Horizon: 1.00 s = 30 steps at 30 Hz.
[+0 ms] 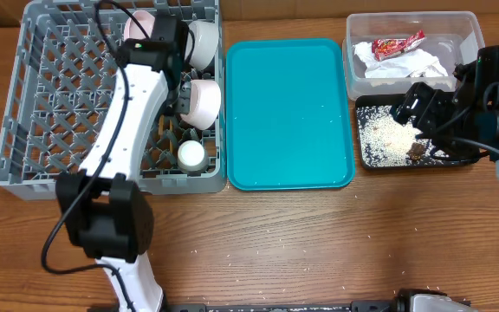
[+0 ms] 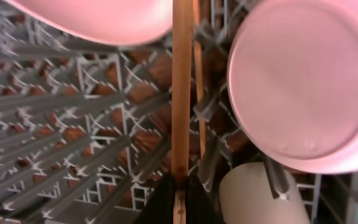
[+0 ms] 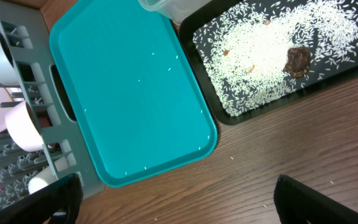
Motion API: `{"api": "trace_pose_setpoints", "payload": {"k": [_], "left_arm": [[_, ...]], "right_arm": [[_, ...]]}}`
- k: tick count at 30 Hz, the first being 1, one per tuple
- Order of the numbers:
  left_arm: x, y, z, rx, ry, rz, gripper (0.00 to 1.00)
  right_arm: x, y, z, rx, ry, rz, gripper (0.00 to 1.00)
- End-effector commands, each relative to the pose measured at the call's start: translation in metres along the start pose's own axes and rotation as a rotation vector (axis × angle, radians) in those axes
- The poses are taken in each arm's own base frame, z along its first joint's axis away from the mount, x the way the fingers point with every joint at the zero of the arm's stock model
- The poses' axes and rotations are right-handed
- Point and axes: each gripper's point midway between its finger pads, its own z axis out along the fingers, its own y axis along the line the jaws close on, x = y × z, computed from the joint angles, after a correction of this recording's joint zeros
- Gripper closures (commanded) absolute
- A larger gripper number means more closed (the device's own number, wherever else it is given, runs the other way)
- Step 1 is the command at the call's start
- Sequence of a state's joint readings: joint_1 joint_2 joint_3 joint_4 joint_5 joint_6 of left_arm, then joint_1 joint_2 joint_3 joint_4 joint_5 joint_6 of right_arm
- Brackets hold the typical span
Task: Sort waste into correct bins and load items into the dishwasher
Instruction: 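Carry the second chopstick into the dish rack and release it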
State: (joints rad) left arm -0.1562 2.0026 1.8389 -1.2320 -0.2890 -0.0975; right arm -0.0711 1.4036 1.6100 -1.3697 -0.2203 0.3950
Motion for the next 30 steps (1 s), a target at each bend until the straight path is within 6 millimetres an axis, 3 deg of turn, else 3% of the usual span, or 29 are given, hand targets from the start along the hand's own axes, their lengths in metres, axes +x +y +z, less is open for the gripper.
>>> {"api": "trace_pose_setpoints", "payload": {"k": [1, 11, 26, 28, 30], "left_arm": [[0.011, -0.003, 0.016, -0.011, 0.070, -0.015, 0.96], [0.026, -0.006, 0.016, 0.009, 0.133, -0.038, 0.96], [0.029, -0.004, 0.016, 0.006, 0.146, -0.055, 0.95], [0.029, -0.004, 0.016, 0.007, 0.147, -0.047, 0.87], [0.029, -0.004, 0.016, 0.007, 0.147, -0.047, 0.59]], "right_arm": [[-0.004, 0.001, -0.004, 0.001, -0.022, -0.006, 0.00], [-0.004, 0.001, -0.004, 0.001, -0.022, -0.006, 0.00], [-0.004, 0.001, -0.004, 0.001, -0.022, -0.006, 0.00], [-0.004, 0.001, -0.004, 0.001, -0.022, -0.006, 0.00], [-0.004, 0.001, -0.004, 0.001, -0.022, -0.007, 0.00]]}}
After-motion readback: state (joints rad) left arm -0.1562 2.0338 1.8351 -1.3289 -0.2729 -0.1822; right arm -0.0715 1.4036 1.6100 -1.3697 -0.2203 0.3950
